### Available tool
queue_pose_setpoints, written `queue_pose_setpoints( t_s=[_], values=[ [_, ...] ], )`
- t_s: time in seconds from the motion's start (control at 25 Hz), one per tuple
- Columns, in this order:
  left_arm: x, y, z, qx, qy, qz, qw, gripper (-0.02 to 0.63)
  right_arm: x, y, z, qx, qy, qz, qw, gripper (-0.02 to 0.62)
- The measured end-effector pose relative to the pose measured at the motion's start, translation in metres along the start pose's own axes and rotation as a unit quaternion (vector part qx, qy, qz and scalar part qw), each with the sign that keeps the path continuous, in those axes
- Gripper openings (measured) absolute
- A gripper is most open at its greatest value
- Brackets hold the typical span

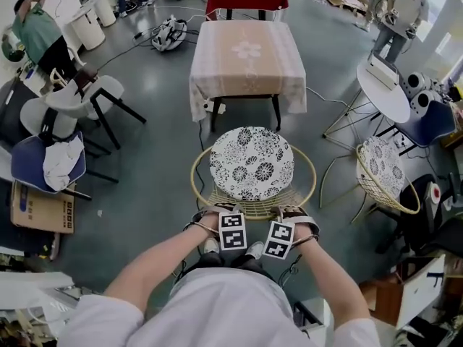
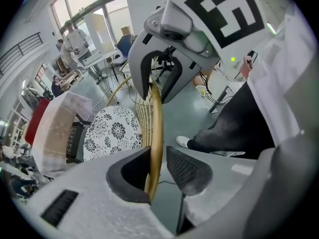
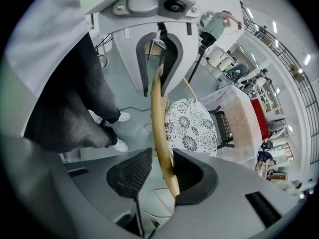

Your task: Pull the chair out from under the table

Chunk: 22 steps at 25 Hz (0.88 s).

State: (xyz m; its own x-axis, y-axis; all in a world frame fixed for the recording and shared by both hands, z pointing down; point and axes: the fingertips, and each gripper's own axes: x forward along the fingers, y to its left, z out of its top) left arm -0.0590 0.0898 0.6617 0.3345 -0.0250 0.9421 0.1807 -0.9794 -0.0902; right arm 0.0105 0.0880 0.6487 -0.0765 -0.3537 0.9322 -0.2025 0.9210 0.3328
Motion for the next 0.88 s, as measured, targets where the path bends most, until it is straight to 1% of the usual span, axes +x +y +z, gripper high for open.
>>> queue_pose_setpoints(
  t_s=[0.12,0.28,0.4,0.48,0.6,0.68,0.72,0.76,0.88],
  values=[
    [-0.004,0.000,0.001,-0.014,-0.017,-0.014,0.9996,0.100,-0.008,-0.006,0.005,0.041,-0.007,-0.011,0.999,0.104],
    [-0.017,0.007,0.008,-0.042,-0.060,-0.027,0.9969,0.101,-0.017,-0.009,0.011,0.094,-0.012,-0.025,0.995,0.106],
    [-0.025,0.009,0.011,-0.055,-0.088,-0.039,0.9938,0.101,-0.021,-0.009,0.013,0.129,-0.009,-0.032,0.991,0.107],
    [-0.034,0.013,0.014,-0.063,-0.109,-0.040,0.9912,0.101,-0.022,-0.009,0.013,0.154,-0.006,-0.037,0.987,0.106],
    [-0.050,0.020,0.025,-0.083,-0.150,-0.046,0.9841,0.101,-0.027,-0.008,0.015,0.205,-0.008,-0.039,0.978,0.107],
    [-0.059,0.025,0.030,-0.101,-0.175,-0.051,0.9781,0.101,-0.032,-0.010,0.019,0.253,-0.016,-0.046,0.966,0.107],
    [-0.063,0.028,0.033,-0.111,-0.187,-0.054,0.9746,0.101,-0.035,-0.012,0.021,0.284,-0.024,-0.053,0.957,0.106],
    [-0.067,0.031,0.037,-0.121,-0.200,-0.057,0.9707,0.101,-0.038,-0.014,0.024,0.319,-0.035,-0.061,0.945,0.100],
    [-0.079,0.039,0.046,-0.145,-0.237,-0.061,0.9586,0.100,-0.046,-0.025,0.034,0.414,-0.067,-0.084,0.904,0.092]
  ],
)
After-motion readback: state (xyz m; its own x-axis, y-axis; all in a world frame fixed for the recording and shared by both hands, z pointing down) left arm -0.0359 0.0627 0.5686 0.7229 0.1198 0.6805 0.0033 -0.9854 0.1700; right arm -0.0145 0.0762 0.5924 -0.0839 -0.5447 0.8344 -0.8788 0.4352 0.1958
